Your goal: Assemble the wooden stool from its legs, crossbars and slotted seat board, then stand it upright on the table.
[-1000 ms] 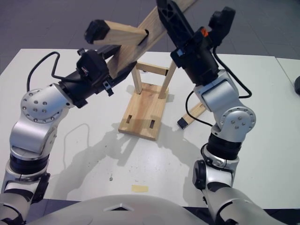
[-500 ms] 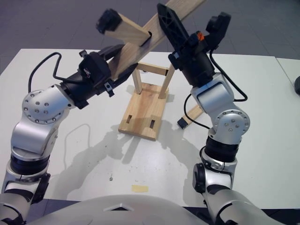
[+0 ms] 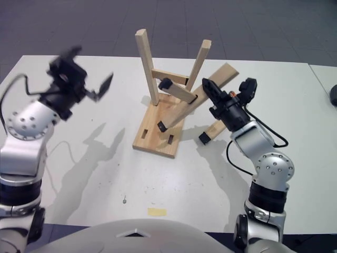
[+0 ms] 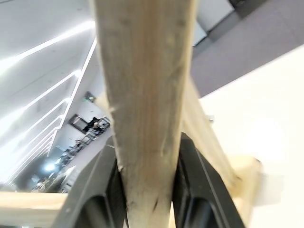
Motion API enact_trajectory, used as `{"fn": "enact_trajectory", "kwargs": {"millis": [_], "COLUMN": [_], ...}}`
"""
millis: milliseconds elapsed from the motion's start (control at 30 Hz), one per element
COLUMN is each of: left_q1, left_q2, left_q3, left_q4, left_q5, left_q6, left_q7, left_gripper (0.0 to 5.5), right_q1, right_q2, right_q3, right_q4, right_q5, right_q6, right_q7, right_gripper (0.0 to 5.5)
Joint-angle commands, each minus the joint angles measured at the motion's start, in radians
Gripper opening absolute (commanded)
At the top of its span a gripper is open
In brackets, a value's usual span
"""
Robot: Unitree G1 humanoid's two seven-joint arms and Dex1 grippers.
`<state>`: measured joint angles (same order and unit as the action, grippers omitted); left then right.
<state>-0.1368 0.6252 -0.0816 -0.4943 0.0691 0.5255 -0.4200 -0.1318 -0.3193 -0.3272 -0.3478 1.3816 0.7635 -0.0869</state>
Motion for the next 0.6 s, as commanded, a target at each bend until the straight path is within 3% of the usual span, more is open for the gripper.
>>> {"fn": "enact_trajectory", "kwargs": {"millis": [33, 300, 600], "left_q1": [0.080, 0.102, 0.126], "left_q2": [0.011, -0.073, -0.103], "left_q3": [-0.091, -0.183, -0.231], "left_q4": [0.048, 0.110, 0.180], "left_q5": [0.075, 0.119, 0.169], "left_q6": [-0.052, -0.065, -0.106], "left_q7": [-0.004, 0.016, 0.027], "left_gripper": [5.39, 5.40, 5.40], "right_q1": [0.073, 0.215, 0.193], "right_q2": [0.004, -0.047, -0.070], "right_q3": [-0.052, -0.075, 0.031], "right_q4": [-0.032, -0.052, -0.070], "right_q5": [0.062, 0.035, -0.249], "right_q6": [-0.013, -0.005, -0.071], "right_q7": [-0.043, -0.016, -0.069], "right_gripper": [1.01, 1.01, 1.02]}}
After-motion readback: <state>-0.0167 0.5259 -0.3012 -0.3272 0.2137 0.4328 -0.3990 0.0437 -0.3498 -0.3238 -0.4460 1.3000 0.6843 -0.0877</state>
